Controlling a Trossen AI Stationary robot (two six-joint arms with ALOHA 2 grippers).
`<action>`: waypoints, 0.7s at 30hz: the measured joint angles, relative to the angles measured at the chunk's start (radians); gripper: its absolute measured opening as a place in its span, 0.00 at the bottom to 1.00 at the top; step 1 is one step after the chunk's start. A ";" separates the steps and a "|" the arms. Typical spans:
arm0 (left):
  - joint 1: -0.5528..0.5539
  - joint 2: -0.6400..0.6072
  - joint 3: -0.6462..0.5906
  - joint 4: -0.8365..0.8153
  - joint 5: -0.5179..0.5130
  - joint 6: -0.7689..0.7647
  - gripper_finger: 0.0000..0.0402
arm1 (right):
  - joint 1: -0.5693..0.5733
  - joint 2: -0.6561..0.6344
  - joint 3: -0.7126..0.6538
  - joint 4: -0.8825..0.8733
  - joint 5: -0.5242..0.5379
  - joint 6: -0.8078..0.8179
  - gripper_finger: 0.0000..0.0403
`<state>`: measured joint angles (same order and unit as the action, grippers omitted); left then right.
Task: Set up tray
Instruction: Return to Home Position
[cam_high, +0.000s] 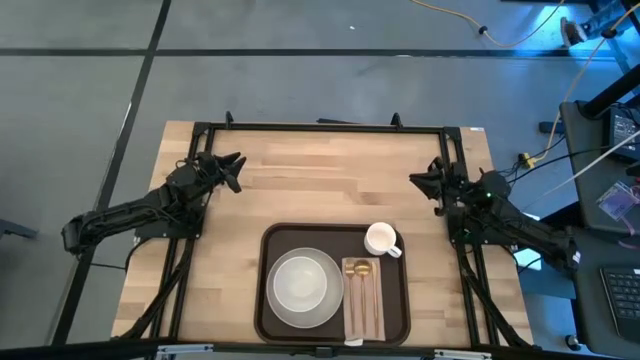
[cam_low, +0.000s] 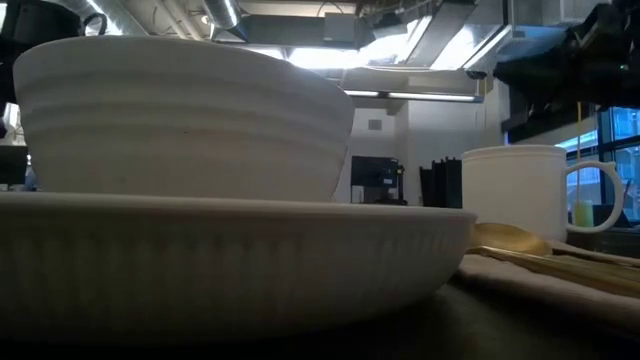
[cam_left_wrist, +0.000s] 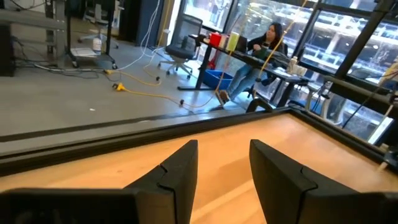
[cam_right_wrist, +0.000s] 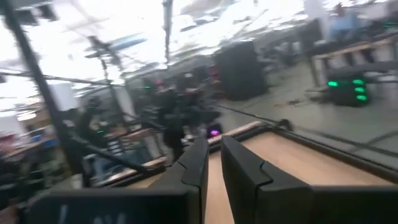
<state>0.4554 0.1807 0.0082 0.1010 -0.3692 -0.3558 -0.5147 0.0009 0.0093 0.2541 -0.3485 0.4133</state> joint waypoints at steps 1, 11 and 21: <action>0.000 -0.002 0.000 -0.002 0.000 0.003 0.34 | -0.002 0.001 0.000 -0.011 0.023 0.000 0.12; 0.000 -0.002 0.000 -0.033 -0.003 0.116 0.35 | -0.002 0.002 0.000 -0.104 0.093 -0.103 0.12; 0.000 -0.002 0.000 -0.031 -0.003 0.116 0.35 | -0.002 0.002 0.000 -0.111 0.093 -0.104 0.12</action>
<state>0.4553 0.1783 0.0082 0.0700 -0.3725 -0.2401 -0.5171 0.0025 0.0090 0.1432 -0.2558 0.3097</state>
